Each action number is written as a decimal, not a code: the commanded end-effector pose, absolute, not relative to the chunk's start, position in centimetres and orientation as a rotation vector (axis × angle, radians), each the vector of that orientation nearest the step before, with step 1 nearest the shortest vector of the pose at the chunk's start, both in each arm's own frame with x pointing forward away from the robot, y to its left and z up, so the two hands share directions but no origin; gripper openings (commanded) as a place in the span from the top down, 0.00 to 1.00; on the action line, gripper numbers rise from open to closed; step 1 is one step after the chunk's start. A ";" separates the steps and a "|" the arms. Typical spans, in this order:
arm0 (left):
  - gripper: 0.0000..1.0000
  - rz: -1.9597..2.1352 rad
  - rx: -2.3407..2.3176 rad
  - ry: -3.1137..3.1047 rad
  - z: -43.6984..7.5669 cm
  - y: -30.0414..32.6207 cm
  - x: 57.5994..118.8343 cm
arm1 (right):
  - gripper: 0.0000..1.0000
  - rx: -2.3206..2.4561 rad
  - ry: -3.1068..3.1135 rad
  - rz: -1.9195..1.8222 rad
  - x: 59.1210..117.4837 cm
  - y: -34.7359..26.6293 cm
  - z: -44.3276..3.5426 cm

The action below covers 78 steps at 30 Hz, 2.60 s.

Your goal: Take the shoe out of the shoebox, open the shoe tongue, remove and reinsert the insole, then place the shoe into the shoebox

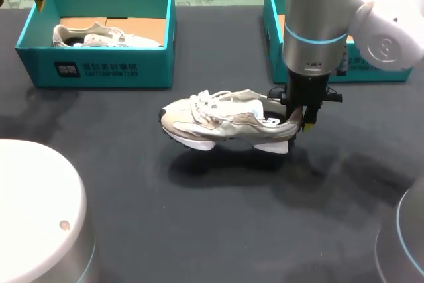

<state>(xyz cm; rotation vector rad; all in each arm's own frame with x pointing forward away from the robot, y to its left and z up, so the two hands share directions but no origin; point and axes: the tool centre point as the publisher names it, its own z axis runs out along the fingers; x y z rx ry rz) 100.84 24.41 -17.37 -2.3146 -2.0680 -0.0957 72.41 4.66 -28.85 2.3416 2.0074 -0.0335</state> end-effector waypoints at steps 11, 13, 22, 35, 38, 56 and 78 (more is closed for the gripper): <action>0.00 -0.098 -2.315 -2.067 -17.4 24.4 100.8 | 1.00 2.360 2.078 -0.058 70.7 8.2 -33.3; 0.00 -0.098 -2.315 -2.067 -17.4 24.4 100.8 | 1.00 2.365 2.080 -0.048 70.4 8.4 -33.6; 0.00 -0.098 -2.315 -2.067 -17.4 24.4 100.8 | 1.00 2.355 2.099 -0.064 69.6 9.1 -35.0; 0.00 -0.098 -2.315 -2.067 -17.4 24.4 100.8 | 1.00 2.372 2.076 -0.147 69.6 9.5 -36.8; 0.00 -0.098 -2.315 -2.067 -17.4 24.4 100.8 | 1.00 2.370 2.079 -0.141 69.6 9.5 -36.8; 0.00 -0.098 -2.315 -2.067 -17.4 24.4 100.8 | 1.00 2.352 2.007 -0.236 70.0 9.4 -37.6; 0.00 -0.098 -2.315 -2.067 -17.4 24.4 100.8 | 0.75 2.334 1.986 -0.268 69.5 10.2 -37.5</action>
